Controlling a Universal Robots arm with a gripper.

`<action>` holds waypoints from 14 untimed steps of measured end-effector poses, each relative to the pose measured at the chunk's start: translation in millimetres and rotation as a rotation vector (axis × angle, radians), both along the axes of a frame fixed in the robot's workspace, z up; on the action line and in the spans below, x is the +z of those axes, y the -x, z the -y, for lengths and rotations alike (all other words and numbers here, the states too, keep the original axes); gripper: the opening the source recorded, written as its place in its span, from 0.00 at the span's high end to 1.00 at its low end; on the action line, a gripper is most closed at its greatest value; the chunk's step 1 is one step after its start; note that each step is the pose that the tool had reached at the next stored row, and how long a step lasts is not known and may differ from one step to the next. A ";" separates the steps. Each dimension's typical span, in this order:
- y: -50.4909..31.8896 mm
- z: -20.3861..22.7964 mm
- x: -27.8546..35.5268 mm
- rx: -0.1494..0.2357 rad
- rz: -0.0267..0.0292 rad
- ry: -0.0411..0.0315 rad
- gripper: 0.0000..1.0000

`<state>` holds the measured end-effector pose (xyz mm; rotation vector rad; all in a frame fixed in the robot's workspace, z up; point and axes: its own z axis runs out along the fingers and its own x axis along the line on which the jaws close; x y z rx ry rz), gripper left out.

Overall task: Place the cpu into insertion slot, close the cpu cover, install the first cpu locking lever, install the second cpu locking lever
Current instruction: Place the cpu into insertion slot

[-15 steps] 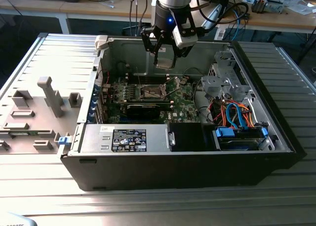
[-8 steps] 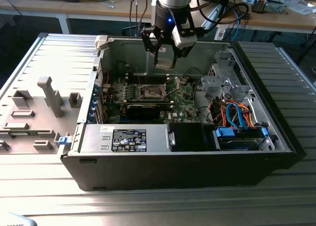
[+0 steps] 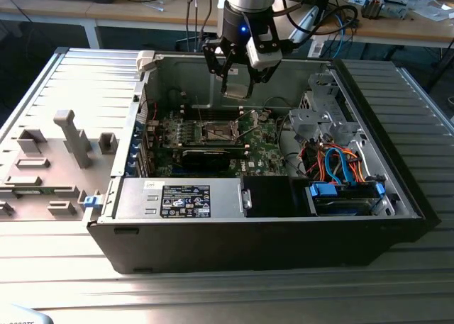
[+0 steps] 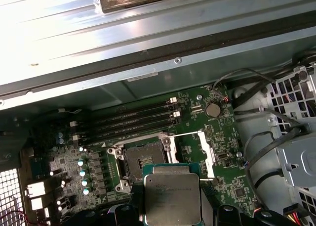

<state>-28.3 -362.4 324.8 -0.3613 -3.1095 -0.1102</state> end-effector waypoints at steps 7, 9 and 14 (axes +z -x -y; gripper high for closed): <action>0.0 0.0 -0.1 -0.017 0.0000 0.0009 0.45; 0.0 0.0 -0.2 -0.025 0.0000 0.0011 0.45; 0.0 0.0 -0.2 -0.039 0.0000 0.0011 0.45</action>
